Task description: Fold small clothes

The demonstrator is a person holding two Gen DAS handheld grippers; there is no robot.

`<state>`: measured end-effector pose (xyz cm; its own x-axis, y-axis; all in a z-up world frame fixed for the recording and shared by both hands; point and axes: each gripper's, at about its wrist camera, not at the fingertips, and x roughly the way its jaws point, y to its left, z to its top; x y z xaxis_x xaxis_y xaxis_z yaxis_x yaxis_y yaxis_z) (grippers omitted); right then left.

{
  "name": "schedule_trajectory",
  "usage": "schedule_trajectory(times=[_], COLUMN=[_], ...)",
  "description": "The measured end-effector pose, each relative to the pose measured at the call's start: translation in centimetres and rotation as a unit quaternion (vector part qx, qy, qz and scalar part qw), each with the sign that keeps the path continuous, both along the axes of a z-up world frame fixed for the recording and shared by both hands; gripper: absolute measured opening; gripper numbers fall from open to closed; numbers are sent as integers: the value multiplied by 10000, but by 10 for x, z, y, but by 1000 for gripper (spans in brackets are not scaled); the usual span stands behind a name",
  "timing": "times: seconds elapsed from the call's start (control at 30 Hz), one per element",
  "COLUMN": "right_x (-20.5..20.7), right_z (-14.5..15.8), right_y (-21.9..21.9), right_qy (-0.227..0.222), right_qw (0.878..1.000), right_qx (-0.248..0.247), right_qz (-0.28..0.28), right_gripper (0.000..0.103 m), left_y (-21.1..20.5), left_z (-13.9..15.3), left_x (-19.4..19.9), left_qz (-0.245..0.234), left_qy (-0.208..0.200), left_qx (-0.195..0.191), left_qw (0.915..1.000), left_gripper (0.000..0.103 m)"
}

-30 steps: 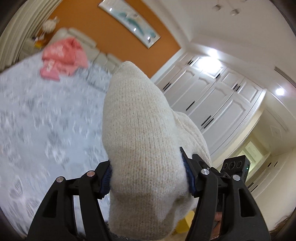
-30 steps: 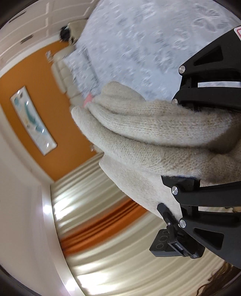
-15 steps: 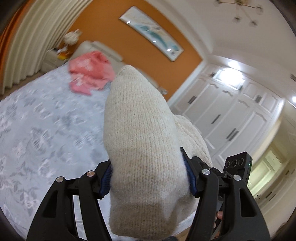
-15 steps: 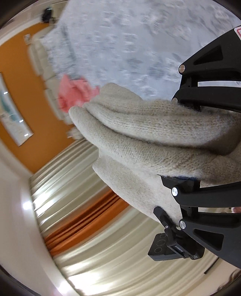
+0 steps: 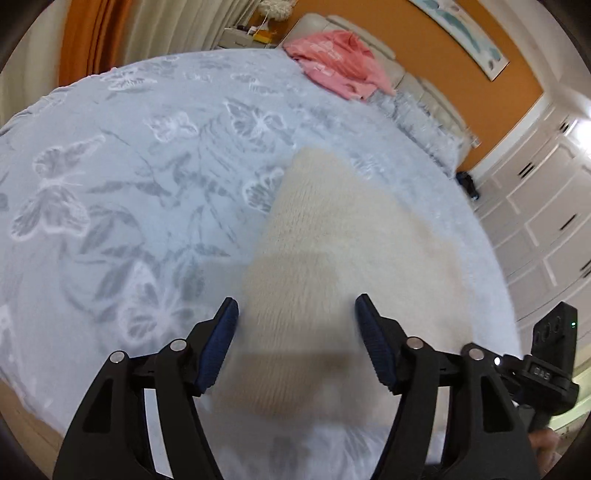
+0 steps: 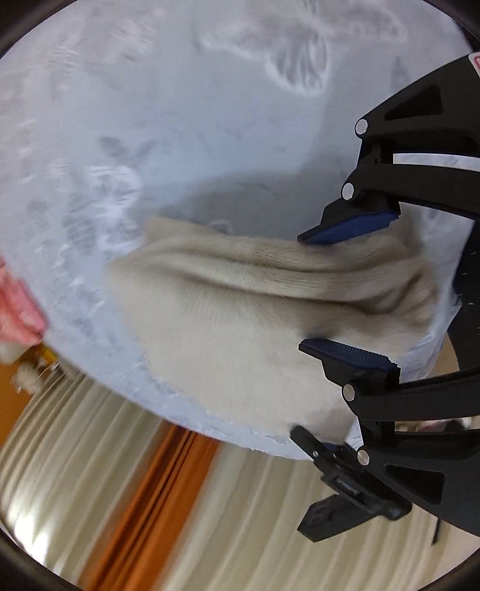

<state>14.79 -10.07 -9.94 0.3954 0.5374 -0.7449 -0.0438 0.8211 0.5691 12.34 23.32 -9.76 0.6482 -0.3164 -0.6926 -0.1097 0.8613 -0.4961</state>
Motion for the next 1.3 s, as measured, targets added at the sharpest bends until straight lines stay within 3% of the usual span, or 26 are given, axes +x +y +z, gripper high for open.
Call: schedule_trajectory(times=[0.1,0.13,0.2,0.27,0.33,0.43,0.47,0.5,0.57,0.67,0.77,0.8,0.87,0.9,0.93,1.03,1.07,1.13,1.17,1.2,1.23,1.3], right_x=[-13,-13,-5,11,19,22,25,28,34,30,19,22,30,34,33,25,25,34,38,42,43,41], right_z=[42,53,47,22,-10,-43,-50,-55,-50,-7,27,26,-9,-29,-43,-35,-35,-48,-56,-65,-66,-50], right_y=[-2,5,16,18,11,8,12,16,23,21,2,-1,1,4,2,-15,-16,-12,-8,-6,-6,-4], right_qy=[-660,-823,-628,-160,360,962,1065,1107,1085,507,77,96,537,766,830,762,790,1047,1157,1273,1276,1023], right_qw=[9977,9961,9954,9956,9970,9951,9935,9927,9932,9978,9993,9993,9968,9942,9936,9971,9968,9943,9927,9903,9895,9932], right_qx=[-129,-309,-639,-872,-682,215,389,486,421,324,92,0,-342,-537,-567,79,137,173,323,552,672,544], right_qz=[-21,101,345,290,68,-104,-53,9,57,273,364,370,479,537,519,-23,-44,68,67,-36,-141,-121], right_gripper=[51,51,51,55,66,67,59,41,35,29,26,27,30,40,43,54,62,63,61,48,43,32], left_y=[6,5,-1,-2,2,8,9,11,13,11,4,0,-15,-21,-25,-26,-25,-22,-20,-18,-16,-17], left_z=[28,36,39,28,0,-39,-50,-56,-59,-41,-28,-32,-48,-54,-56,-45,-44,-49,-52,-54,-55,-49], left_x=[-15,-16,-7,3,10,11,9,7,3,-4,-12,-11,-9,-8,-9,-12,-13,-11,-11,-10,-8,-8], left_qz=[19,48,123,159,183,289,375,448,624,593,390,345,254,242,221,246,247,242,271,289,311,331], left_qy=[-314,-368,-260,-41,361,963,1091,1119,1114,963,817,877,1102,1106,1028,907,914,983,1014,1036,1057,1045], left_qx=[24,147,570,526,-76,-1013,-1302,-1570,-1883,-1934,-1894,-1837,-1429,-1220,-1102,-1014,-1053,-1162,-1233,-1303,-1358,-1378], left_qw=[9995,9992,9980,9985,9992,9898,9848,9802,9738,9746,9777,9784,9833,9861,9883,9904,9899,9881,9868,9856,9846,9844], left_gripper=[69,79,85,86,86,81,75,72,60,50,51,52,59,61,63,63,64,64,64,63,62,59])
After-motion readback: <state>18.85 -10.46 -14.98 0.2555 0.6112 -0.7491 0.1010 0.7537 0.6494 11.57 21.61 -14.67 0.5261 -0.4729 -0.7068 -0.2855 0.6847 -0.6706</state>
